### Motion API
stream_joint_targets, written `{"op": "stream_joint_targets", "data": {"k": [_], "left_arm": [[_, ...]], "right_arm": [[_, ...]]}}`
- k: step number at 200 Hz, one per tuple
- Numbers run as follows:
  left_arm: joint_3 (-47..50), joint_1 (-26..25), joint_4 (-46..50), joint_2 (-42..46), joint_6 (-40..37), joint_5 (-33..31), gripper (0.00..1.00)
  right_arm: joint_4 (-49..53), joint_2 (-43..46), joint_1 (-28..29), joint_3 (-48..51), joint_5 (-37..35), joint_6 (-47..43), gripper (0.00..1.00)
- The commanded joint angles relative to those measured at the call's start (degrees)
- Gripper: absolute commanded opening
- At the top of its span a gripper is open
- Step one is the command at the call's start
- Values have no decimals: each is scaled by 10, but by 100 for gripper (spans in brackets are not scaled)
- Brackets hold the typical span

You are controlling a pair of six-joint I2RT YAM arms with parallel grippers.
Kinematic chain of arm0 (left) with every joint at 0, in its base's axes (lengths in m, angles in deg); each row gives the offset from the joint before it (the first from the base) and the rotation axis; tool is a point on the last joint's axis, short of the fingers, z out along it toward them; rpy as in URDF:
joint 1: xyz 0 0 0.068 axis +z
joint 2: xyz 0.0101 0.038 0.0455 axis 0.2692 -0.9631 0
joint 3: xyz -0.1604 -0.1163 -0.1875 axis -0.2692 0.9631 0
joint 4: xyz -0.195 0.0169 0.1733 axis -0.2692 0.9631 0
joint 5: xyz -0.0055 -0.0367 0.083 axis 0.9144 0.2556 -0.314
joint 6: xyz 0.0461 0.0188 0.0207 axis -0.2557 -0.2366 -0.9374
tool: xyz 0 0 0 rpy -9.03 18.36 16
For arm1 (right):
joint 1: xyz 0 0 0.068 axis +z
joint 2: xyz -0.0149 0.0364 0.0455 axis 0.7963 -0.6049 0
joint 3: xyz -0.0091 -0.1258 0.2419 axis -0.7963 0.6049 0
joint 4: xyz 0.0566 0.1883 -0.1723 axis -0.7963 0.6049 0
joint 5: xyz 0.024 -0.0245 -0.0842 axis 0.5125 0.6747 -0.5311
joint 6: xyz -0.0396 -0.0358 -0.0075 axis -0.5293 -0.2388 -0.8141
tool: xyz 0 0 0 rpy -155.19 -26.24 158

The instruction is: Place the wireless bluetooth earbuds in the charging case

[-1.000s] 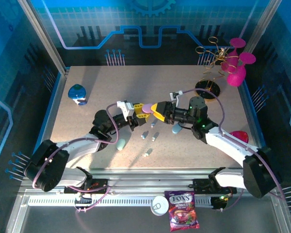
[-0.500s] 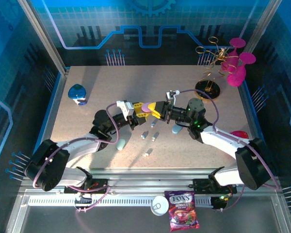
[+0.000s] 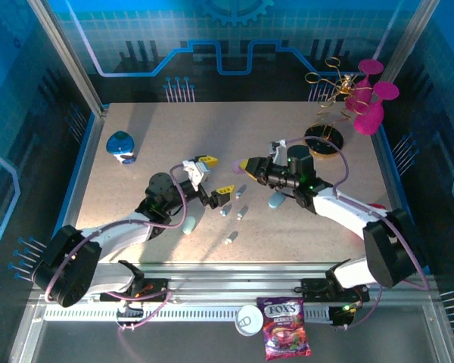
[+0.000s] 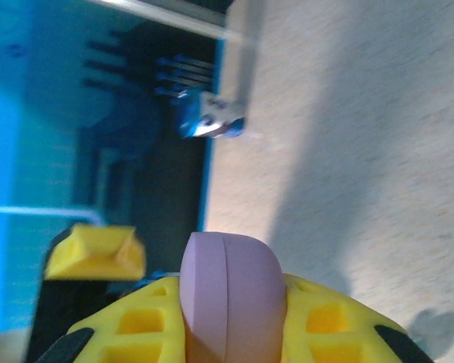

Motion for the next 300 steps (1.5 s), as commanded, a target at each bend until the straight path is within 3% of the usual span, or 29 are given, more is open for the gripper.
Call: {"op": "stream_joint_targets", "data": {"k": [1,69,109,149,199,241,300], "left_arm": [[12,-2,80,24,-6,-48,99],[16,1,248,86,-4,-110,99],[23,4,257,94,8,-106,99],[18,5,251,82,7,-102,99],[7,5,288,86,7,-108,99],[-41,5,452,93,74,-184,99],[-92,-2,695,97,229,-260,97]], "right_arm": [[73,-55,-5,-41,-83,-90,15],[108,-277,-5,-228,-147,-141,17],[158,-371,-8,-328,-178,-165,20],[173,-418,-12,-367,-184,-166,27],[182,-368,-19,-340,-203,-215,57],[185,-255,-18,-265,-243,-315,83],[140,-118,-14,-129,-233,-356,86]]}}
